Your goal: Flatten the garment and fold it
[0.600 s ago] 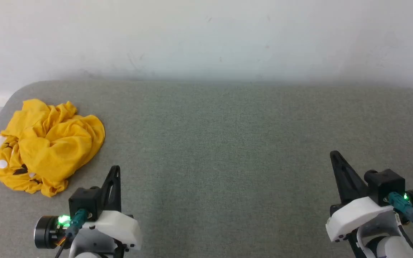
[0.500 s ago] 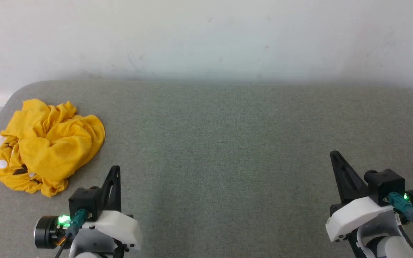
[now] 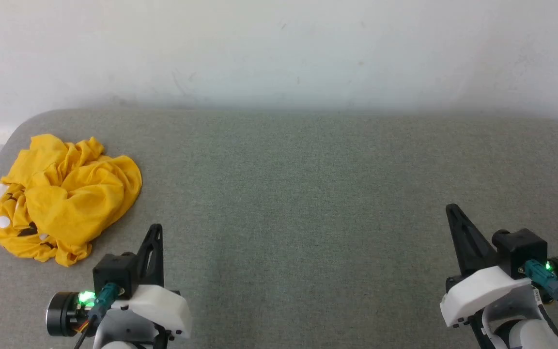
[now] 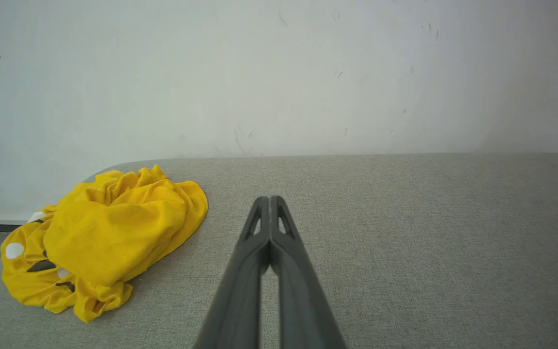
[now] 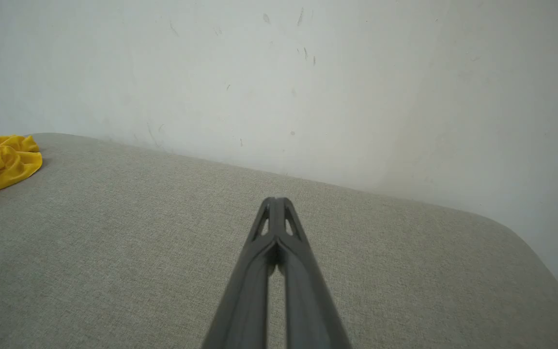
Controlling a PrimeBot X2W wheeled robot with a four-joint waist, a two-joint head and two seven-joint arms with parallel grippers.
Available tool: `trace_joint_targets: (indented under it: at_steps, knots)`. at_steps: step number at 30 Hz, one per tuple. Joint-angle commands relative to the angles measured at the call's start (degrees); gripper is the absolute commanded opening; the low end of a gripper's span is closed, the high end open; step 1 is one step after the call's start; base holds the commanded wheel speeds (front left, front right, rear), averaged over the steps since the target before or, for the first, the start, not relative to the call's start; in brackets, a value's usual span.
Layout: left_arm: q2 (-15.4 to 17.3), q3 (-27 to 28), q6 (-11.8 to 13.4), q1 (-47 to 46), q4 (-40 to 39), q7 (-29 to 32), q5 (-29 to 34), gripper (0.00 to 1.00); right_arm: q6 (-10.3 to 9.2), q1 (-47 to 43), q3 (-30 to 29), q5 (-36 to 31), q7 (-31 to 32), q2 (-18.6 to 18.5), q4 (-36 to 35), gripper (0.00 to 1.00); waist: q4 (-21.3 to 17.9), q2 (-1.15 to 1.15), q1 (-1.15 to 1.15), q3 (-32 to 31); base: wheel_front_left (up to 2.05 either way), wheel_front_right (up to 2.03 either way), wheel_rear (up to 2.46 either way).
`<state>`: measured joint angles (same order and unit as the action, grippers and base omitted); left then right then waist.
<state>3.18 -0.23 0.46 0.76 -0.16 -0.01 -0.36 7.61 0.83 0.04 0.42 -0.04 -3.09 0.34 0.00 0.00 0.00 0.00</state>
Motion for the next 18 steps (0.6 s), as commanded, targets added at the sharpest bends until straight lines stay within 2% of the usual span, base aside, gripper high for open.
trace_joint_targets:
  at_steps: [1, 12, 13, 18]
  knots:
    - [-0.3, 0.2, -0.5, -0.8, 0.2, 0.0, 0.4, 0.0, -0.12, -0.8, 0.0, -0.4, 0.0, 0.2, -0.3, 0.0, 0.0, 0.0, 0.0, 0.0, 0.0, 0.0, 0.0]
    - [-0.3, 0.2, -0.5, -0.8, 0.2, 0.0, 0.4, 0.0, -0.12, -0.8, 0.0, -0.4, 0.0, 0.2, -0.3, 0.0, 0.0, 0.0, 0.0, 0.0, 0.0, 0.0, 0.0]
    - [0.0, 0.0, 0.0, 0.0, 0.0, 0.0, 0.0, 1.0, 0.0, 0.0, 0.0, 0.0, 0.0, 0.0, 0.0, 1.0, 0.0, 0.0, 0.0, 0.0, 0.0, 0.0, 0.0]
    - [0.0, 0.0, 0.1, 0.0, 0.0, -0.1, -0.1, 1.0, 0.0, 0.0, -0.1, 0.2, -0.1, -0.1, 0.2, 1.0, 0.0, 0.0, 0.0, 0.0, 0.0, 0.0, 0.0]
